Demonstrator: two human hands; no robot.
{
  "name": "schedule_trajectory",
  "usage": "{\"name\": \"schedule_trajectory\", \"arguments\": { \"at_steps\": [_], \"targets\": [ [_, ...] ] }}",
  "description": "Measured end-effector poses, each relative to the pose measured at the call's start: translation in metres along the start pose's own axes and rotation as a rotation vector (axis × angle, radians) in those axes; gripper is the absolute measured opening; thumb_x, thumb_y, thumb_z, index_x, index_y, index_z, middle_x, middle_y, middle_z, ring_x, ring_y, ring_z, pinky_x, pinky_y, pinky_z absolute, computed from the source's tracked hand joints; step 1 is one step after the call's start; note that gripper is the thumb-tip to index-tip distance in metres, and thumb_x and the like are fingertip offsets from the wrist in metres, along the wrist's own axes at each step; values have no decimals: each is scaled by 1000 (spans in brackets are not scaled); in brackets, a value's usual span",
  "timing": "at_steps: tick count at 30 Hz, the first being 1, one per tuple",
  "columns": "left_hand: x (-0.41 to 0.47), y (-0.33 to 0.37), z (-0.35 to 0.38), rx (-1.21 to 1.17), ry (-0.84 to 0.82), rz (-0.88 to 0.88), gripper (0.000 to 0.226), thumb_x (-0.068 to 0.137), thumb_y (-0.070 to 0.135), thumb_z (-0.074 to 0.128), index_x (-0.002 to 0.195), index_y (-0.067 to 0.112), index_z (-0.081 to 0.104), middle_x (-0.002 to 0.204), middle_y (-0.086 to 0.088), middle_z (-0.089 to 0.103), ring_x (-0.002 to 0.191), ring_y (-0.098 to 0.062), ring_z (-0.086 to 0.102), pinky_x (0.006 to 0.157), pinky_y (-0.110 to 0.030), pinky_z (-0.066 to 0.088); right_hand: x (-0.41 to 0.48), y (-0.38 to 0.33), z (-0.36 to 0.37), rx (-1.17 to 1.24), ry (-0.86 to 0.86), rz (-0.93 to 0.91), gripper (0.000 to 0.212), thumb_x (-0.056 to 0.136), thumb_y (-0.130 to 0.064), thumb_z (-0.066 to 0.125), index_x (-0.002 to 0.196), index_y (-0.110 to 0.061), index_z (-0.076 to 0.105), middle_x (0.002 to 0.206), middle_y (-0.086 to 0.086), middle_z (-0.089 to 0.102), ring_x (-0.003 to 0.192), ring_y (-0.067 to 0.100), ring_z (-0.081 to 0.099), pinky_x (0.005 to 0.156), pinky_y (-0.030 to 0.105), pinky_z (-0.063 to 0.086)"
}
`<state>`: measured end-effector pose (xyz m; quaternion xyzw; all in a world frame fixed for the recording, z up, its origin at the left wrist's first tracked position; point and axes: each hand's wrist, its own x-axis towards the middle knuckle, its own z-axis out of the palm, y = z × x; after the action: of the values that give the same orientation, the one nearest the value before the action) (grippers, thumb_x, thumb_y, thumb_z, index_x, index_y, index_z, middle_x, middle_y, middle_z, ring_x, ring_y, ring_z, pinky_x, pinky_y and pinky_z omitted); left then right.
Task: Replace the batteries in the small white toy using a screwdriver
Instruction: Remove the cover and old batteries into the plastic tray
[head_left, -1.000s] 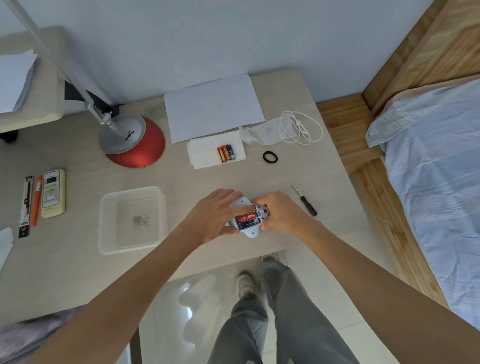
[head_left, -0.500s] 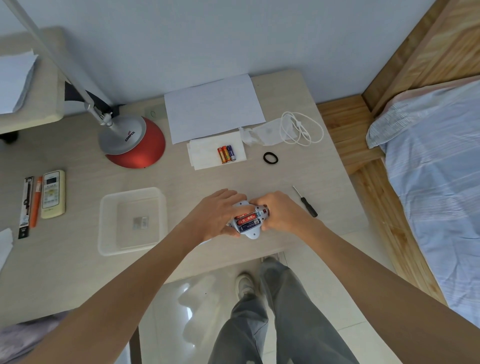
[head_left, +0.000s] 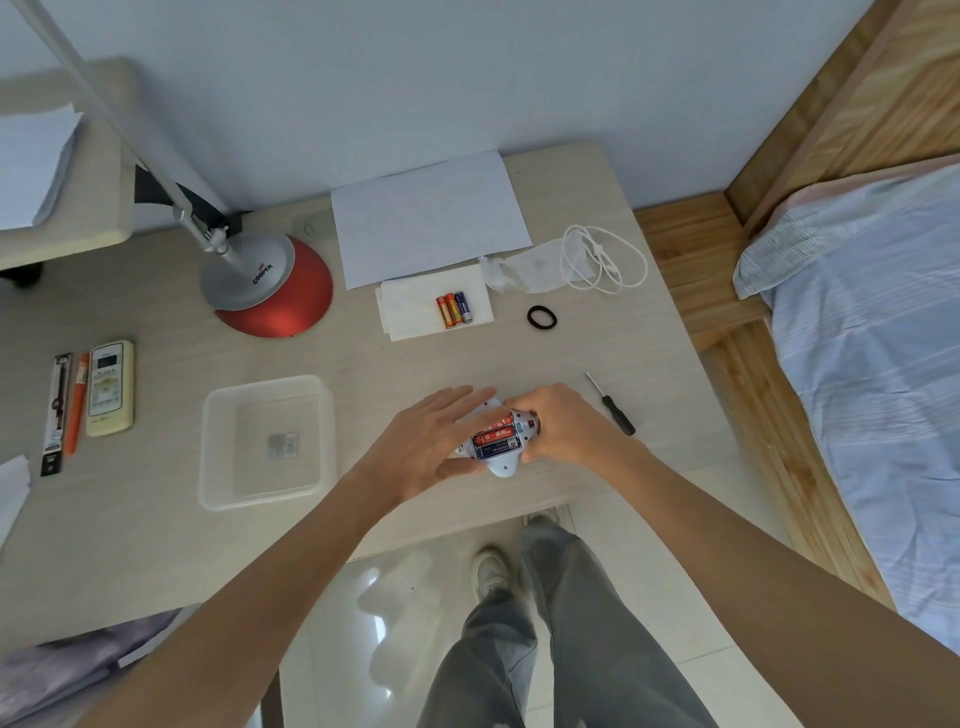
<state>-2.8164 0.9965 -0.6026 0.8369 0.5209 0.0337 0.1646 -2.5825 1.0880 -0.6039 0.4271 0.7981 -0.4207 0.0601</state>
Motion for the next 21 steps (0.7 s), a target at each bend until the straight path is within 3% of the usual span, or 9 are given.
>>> {"name": "schedule_trajectory", "arguments": {
  "at_steps": [4, 9, 16, 21],
  "targets": [
    [-3, 11, 7, -23, 140, -53, 54, 111, 49, 48, 158, 21, 46, 165, 1, 45, 151, -24, 44, 121, -39, 43, 1, -1, 0, 2, 0, 12, 45, 62, -13, 96, 101, -27, 77, 79, -13, 72, 73, 5, 70, 69, 27, 54],
    [9, 17, 24, -1, 223, -71, 49, 105, 21, 65, 152, 11, 55, 157, -6, 55, 147, -29, 51, 118, -43, 48, 2, -3, 1, -24, 15, 15, 52, 61, -13, 96, 107, -27, 78, 80, -15, 67, 73, 7, 67, 67, 22, 45],
    [22, 20, 38, -35, 256, -135, 55, 92, 15, 82, 143, 11, 64, 150, -5, 63, 136, -27, 62, 109, -41, 56, 2, -2, 2, -23, 33, 1, 49, 62, -16, 96, 107, -24, 77, 90, -7, 77, 77, 12, 71, 70, 26, 53],
    [25, 20, 45, 47, 281, -99, 61, 84, 7, 87, 141, 7, 65, 147, -10, 64, 133, -30, 64, 111, -41, 54, 3, 0, 3, -11, 35, 14, 49, 62, -19, 98, 106, -21, 77, 91, -6, 77, 79, 13, 73, 72, 28, 57]
  ]
}}
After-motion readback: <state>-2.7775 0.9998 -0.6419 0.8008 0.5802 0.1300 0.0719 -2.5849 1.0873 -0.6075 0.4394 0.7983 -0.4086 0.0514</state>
